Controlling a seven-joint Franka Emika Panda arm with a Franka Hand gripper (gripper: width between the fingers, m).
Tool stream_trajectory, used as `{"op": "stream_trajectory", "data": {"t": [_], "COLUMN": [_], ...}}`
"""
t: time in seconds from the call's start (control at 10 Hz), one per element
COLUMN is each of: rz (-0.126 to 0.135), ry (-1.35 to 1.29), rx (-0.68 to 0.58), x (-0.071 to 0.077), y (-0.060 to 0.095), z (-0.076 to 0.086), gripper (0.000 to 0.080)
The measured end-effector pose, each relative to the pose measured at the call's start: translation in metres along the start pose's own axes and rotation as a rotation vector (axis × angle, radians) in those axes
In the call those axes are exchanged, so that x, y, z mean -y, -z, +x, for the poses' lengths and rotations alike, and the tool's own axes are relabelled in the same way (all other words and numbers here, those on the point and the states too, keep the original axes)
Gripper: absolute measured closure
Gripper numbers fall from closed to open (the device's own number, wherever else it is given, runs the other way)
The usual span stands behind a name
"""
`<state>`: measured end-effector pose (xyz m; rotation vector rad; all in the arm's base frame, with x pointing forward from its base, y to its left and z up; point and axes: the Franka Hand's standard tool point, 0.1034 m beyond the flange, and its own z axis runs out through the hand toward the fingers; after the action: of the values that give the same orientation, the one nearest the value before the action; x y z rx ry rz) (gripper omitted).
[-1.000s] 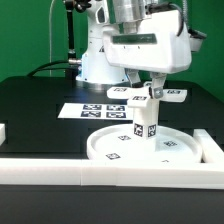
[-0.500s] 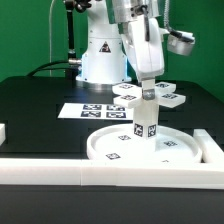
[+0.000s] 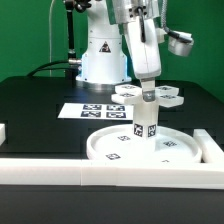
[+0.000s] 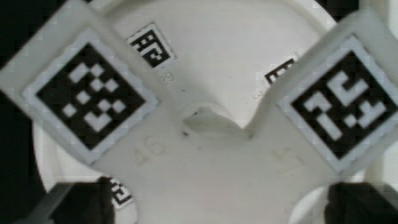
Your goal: Assemble round table
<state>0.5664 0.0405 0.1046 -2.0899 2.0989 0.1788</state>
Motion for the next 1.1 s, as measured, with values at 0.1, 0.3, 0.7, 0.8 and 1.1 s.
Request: {"op": "stream_trajectory", "data": {"t": [0.1, 0.3, 0.7, 0.8, 1.1], "rz": [-0.016, -0.026, -0.026, -0.042, -0.063], "ry": [0.042, 0.097, 0.28, 0.51, 0.845], "rx": [0.012, 0.031, 0.03, 0.005, 0.004], "x": [0.002, 0.005, 0.004, 0.003, 0.003], "y": [0.006, 0.021, 0.017, 0.015, 0.016], "z": [-0.005, -0.013, -0.013, -0.016, -0.02], "gripper": [0.0169, 0.0151, 0.015, 0.015, 0.015]}}
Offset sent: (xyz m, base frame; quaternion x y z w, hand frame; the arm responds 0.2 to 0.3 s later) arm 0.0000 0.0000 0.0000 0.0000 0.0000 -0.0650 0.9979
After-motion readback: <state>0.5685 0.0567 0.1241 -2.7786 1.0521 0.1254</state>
